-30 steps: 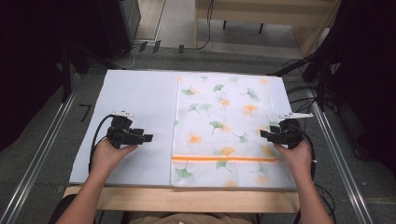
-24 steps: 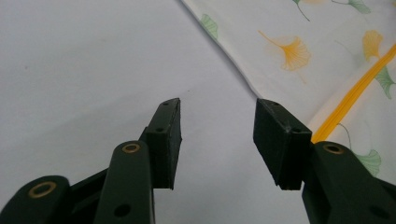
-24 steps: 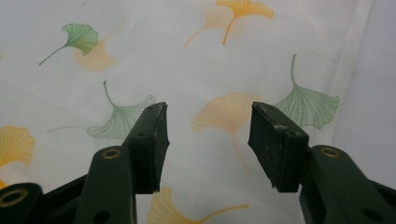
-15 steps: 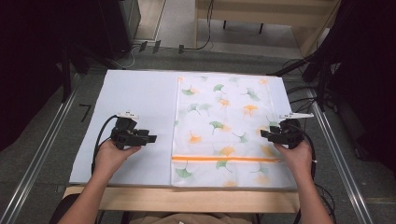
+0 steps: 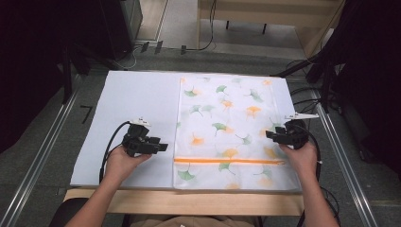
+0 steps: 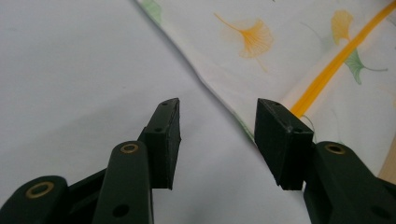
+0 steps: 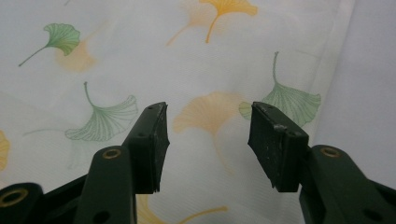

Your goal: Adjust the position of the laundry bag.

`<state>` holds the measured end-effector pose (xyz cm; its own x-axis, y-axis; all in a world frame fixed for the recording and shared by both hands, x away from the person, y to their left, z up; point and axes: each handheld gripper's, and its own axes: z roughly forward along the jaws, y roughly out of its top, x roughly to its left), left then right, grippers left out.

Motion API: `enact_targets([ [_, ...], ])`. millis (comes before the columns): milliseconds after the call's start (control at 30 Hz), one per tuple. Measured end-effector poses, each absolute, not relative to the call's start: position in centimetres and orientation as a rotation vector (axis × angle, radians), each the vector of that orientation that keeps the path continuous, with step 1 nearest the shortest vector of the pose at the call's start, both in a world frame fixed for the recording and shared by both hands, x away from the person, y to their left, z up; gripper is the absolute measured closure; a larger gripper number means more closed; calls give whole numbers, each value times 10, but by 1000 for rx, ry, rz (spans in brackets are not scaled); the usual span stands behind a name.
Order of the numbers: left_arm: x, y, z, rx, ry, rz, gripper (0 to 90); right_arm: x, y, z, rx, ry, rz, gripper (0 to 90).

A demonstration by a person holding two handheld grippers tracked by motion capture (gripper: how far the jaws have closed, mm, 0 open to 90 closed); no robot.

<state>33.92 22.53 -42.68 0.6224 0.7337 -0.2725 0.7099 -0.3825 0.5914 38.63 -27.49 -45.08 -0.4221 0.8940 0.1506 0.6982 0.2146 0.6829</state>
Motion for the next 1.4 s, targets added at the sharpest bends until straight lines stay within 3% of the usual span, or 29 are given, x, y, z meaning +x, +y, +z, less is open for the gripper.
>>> enact_targets([
  [233,338,211,-436,2168,1120,0,486,392,-284,-453,1535,2191,1011,487],
  [833,341,187,-451,2225,1139,31,493,399,-297,-468,1614,2170,906,444],
  [1067,340,180,-453,2211,1128,28,565,402,-291,-473,1598,2200,882,426],
  [1200,342,179,-455,2190,1142,7,641,402,-289,-472,1596,2198,894,530],
  [1233,343,178,-456,2173,1154,-11,663,402,-288,-472,1602,2201,898,621],
  [1267,344,178,-456,2180,1142,-17,677,402,-288,-471,1607,2210,911,651],
  [1400,347,180,-459,2181,1114,-26,838,402,-283,-471,1602,2202,875,802],
])
